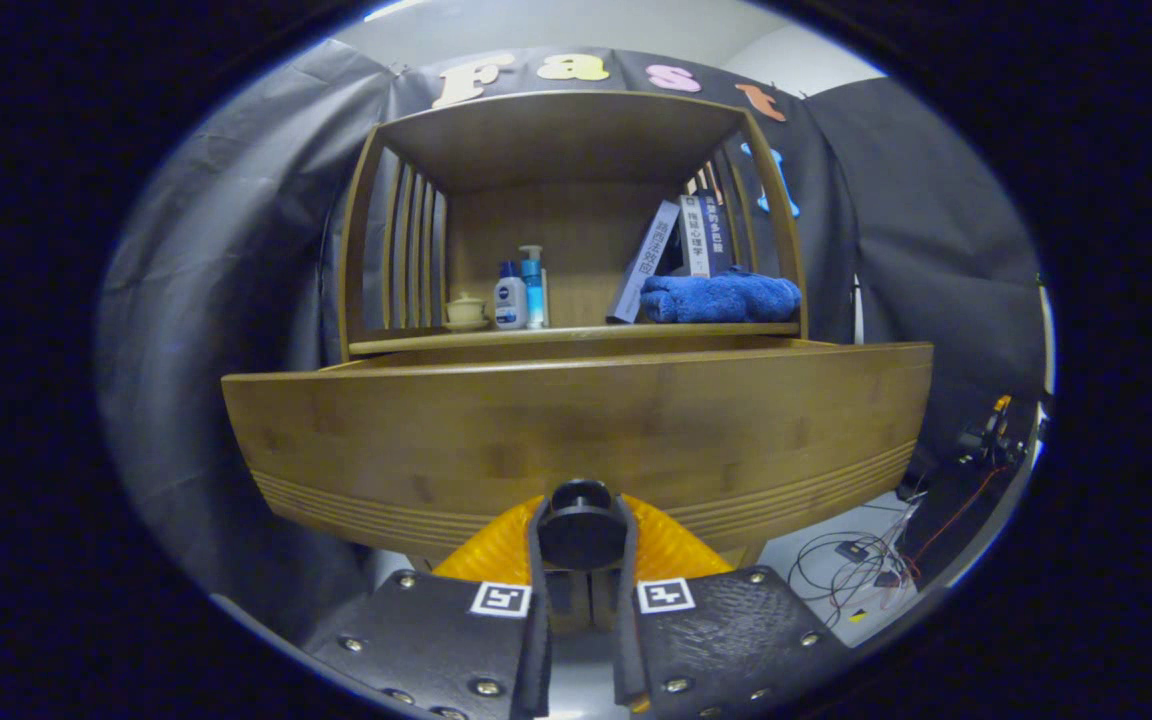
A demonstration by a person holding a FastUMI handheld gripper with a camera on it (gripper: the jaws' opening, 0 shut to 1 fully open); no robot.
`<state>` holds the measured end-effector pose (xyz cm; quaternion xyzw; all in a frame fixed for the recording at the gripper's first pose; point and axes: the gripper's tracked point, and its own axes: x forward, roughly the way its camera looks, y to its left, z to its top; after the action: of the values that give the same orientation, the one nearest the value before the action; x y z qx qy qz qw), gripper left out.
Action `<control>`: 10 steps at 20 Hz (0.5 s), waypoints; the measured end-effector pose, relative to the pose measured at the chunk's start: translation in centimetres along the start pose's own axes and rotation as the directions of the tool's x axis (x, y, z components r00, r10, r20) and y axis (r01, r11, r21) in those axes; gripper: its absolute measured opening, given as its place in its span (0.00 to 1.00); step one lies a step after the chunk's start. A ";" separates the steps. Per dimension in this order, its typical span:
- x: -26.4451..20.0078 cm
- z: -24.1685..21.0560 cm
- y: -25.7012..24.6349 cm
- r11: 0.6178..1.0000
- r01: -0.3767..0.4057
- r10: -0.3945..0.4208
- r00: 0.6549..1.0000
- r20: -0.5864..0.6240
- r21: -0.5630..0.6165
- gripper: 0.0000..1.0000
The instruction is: Pull open the drawer, take out the items inside it, and place them on the countertop above the cabinet.
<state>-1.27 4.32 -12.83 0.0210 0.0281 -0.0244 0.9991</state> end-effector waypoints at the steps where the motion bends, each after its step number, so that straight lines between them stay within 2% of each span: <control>1: -0.5 -0.5 -0.1 1.000 0.000 0.000 1.000 -0.016 -0.013 0.25; 7: -0.7 -1.0 0.1 0.998 -0.026 0.024 0.999 -0.031 -0.051 0.25; 9: -1.7 -0.8 0.8 0.995 -0.089 0.087 0.995 -0.056 -0.034 0.43; 10: -1.7 -0.8 0.7 0.995 -0.094 0.090 0.993 -0.079 -0.038 0.52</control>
<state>-2.92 5.16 -13.54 0.0021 0.0660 0.0230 0.9975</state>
